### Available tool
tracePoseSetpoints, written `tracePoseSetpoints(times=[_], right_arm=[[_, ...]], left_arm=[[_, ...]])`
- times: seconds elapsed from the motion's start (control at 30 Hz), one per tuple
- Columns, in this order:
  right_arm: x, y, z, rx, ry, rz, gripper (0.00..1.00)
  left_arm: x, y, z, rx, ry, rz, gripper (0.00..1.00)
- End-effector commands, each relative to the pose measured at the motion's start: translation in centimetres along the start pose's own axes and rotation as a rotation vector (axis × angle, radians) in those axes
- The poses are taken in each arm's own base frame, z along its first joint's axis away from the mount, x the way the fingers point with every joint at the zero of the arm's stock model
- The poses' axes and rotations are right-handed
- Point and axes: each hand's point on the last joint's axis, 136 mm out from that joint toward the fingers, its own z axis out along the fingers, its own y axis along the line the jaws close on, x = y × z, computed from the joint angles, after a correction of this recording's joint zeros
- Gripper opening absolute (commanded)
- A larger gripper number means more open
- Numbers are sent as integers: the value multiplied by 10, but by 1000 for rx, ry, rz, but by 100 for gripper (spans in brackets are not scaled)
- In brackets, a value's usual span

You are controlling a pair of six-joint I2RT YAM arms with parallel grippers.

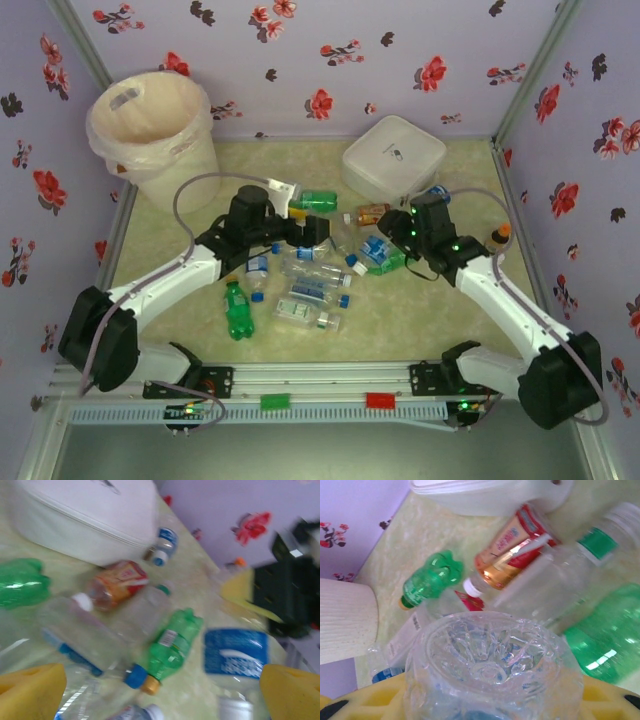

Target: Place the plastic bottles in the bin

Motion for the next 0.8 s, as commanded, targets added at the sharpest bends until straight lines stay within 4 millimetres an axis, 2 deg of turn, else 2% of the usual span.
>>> tracePoseSetpoints(times=[0.0,0.1,0.27,0.53,0.77], right_arm=[[-5,33,7,-103,6,-62,44],[-6,54,13,-156,19,-79,44],[3,80,12,-210,47,-130,44],[15,95,9,-257,57,-150,44],[20,98,10,-266,65,-159,44]], left_arm=[[11,-42,4,194,65,44,100],[24,-50,14,225,107,29,100],[35,-49,31,237,134,-8,100],[35,-56,47,282,159,-18,100],[35,-53,57,286,156,-39,88]])
